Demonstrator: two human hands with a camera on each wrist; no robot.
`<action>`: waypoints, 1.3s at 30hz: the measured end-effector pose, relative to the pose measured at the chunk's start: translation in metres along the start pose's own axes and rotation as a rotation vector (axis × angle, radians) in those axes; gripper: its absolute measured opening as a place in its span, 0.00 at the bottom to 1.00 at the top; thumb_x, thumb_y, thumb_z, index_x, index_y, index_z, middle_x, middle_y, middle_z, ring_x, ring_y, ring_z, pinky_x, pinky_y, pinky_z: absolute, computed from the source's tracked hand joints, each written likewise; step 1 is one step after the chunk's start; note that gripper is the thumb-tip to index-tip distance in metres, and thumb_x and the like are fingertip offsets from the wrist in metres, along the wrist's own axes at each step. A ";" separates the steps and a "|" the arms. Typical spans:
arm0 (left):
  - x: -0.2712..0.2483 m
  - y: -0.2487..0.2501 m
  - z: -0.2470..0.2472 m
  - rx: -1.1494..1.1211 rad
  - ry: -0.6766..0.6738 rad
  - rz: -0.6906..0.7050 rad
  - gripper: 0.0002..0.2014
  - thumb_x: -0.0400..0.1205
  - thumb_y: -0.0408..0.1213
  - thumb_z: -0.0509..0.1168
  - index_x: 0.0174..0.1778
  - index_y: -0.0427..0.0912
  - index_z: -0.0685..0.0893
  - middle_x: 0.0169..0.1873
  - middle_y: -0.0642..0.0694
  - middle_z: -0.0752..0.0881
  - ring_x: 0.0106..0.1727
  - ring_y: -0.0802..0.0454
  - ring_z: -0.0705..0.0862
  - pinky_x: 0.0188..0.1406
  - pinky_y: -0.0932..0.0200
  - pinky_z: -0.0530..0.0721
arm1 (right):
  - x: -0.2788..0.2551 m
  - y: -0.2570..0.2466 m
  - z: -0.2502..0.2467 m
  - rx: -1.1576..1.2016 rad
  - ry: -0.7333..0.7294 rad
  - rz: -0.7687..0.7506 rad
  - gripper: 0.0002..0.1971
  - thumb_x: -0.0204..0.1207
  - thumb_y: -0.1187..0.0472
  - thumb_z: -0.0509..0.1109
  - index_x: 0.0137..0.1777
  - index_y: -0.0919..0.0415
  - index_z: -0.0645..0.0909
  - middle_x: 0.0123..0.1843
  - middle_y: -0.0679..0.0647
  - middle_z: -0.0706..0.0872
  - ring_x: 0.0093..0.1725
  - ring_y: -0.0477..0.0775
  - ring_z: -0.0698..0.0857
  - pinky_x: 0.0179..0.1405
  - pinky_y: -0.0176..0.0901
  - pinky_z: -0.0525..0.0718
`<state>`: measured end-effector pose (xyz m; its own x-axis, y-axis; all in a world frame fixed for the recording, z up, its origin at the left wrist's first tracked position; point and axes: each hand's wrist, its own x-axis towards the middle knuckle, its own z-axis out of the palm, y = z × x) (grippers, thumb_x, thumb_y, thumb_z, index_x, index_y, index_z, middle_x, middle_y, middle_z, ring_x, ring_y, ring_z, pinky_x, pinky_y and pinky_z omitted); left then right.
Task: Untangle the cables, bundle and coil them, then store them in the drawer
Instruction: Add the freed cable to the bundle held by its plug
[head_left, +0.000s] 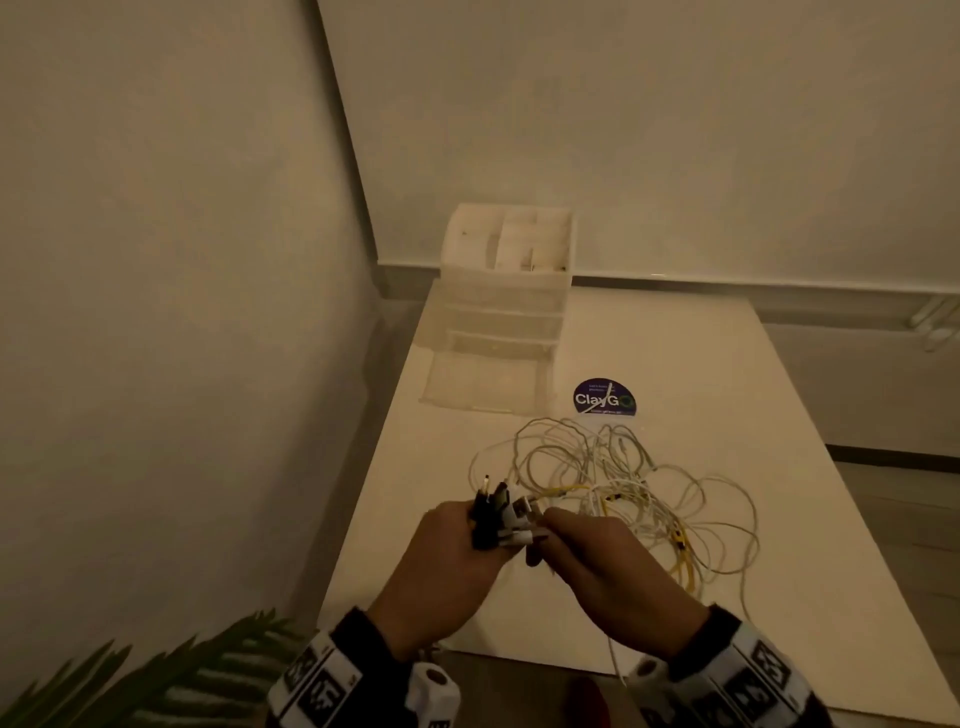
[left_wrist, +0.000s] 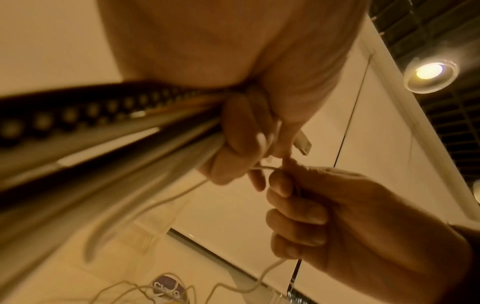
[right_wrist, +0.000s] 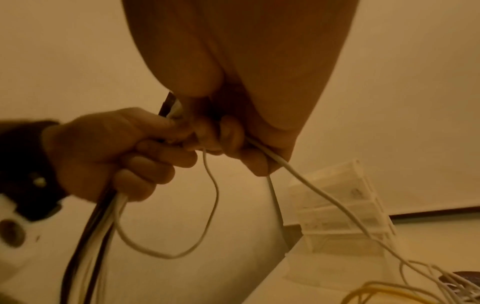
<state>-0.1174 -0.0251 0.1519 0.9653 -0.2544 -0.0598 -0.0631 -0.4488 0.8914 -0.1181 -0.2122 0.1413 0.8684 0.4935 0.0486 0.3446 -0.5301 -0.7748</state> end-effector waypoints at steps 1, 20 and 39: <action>0.003 0.000 0.000 -0.007 0.012 -0.005 0.05 0.79 0.38 0.71 0.48 0.50 0.91 0.35 0.58 0.89 0.40 0.67 0.86 0.41 0.74 0.77 | 0.002 -0.002 -0.003 0.038 -0.012 0.003 0.13 0.84 0.47 0.53 0.42 0.42 0.78 0.33 0.52 0.80 0.33 0.49 0.77 0.34 0.43 0.74; 0.023 -0.012 -0.102 -0.509 0.630 -0.010 0.18 0.85 0.31 0.61 0.28 0.42 0.81 0.14 0.53 0.65 0.14 0.57 0.60 0.18 0.68 0.60 | 0.052 0.173 -0.016 0.037 0.053 0.503 0.14 0.84 0.58 0.55 0.36 0.52 0.74 0.35 0.51 0.77 0.34 0.51 0.72 0.40 0.51 0.75; 0.022 0.033 -0.082 -0.259 0.670 0.094 0.11 0.76 0.34 0.74 0.30 0.54 0.89 0.13 0.58 0.77 0.16 0.67 0.72 0.19 0.75 0.70 | 0.102 0.015 -0.147 -0.365 0.064 -0.067 0.12 0.85 0.52 0.59 0.49 0.53 0.83 0.38 0.50 0.87 0.35 0.44 0.83 0.37 0.38 0.79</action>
<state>-0.0778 0.0249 0.2165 0.9119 0.3351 0.2368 -0.1717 -0.2126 0.9619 0.0280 -0.2713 0.2279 0.8560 0.4977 0.1398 0.4960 -0.7143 -0.4938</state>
